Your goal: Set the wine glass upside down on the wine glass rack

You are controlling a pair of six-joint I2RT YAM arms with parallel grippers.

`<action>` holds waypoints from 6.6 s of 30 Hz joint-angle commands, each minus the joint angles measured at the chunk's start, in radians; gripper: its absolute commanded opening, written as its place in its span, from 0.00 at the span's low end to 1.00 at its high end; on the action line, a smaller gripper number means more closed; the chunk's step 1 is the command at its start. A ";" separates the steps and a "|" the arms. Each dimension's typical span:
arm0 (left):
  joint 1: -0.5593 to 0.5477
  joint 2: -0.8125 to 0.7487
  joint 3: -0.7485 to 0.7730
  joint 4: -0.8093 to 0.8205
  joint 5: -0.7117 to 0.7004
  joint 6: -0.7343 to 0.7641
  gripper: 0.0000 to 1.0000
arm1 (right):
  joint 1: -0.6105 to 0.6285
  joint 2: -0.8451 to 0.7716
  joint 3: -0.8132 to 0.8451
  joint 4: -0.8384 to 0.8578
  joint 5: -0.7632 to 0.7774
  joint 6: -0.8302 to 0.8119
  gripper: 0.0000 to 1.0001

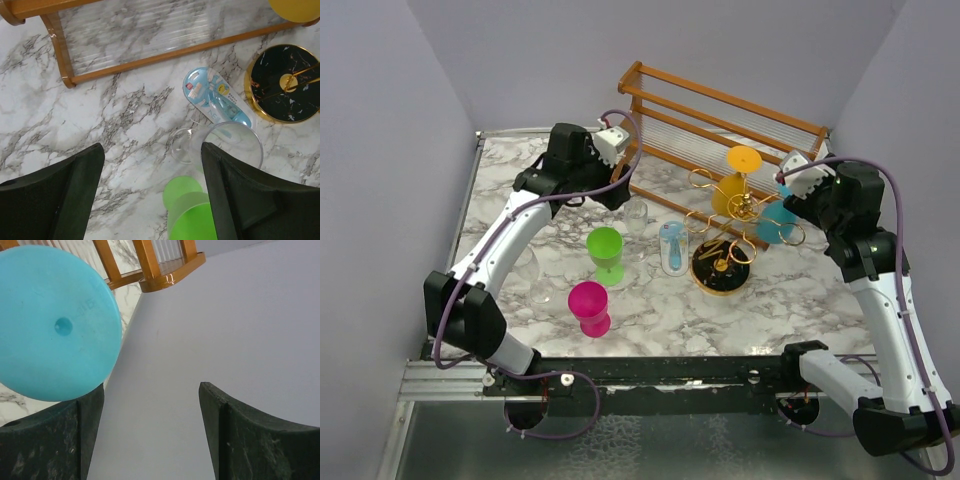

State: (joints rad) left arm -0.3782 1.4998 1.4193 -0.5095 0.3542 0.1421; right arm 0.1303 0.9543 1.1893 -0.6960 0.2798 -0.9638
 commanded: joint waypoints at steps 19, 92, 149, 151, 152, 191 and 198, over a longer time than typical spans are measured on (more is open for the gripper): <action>-0.057 0.078 0.083 -0.095 0.053 -0.010 0.52 | -0.023 -0.028 0.067 0.041 0.033 0.178 0.75; -0.039 -0.139 0.459 0.160 0.035 -0.303 0.00 | 0.144 0.563 0.441 0.511 -0.932 1.395 0.33; -0.031 -0.362 0.203 -0.052 -0.403 0.203 0.94 | 0.294 0.558 0.484 0.385 -0.606 0.070 0.01; -0.031 -0.360 0.206 -0.050 -0.404 0.201 0.94 | 0.301 0.557 0.476 0.353 -0.605 0.004 0.01; -0.031 -0.358 0.207 -0.048 -0.403 0.196 0.94 | 0.302 0.557 0.471 0.342 -0.604 -0.022 0.01; -0.025 -0.348 0.170 -0.036 -0.364 0.186 0.94 | 0.304 0.429 0.434 -0.031 -0.523 -0.416 0.02; -0.025 -0.343 0.177 -0.035 -0.356 0.185 0.94 | 0.304 0.406 0.437 -0.073 -0.527 -0.420 0.02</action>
State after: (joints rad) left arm -0.4114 1.1542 1.5955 -0.5682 -0.0189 0.3279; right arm 0.4294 1.4029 1.5860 -0.7425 -0.2653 -1.3712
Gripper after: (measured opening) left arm 0.941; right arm 0.042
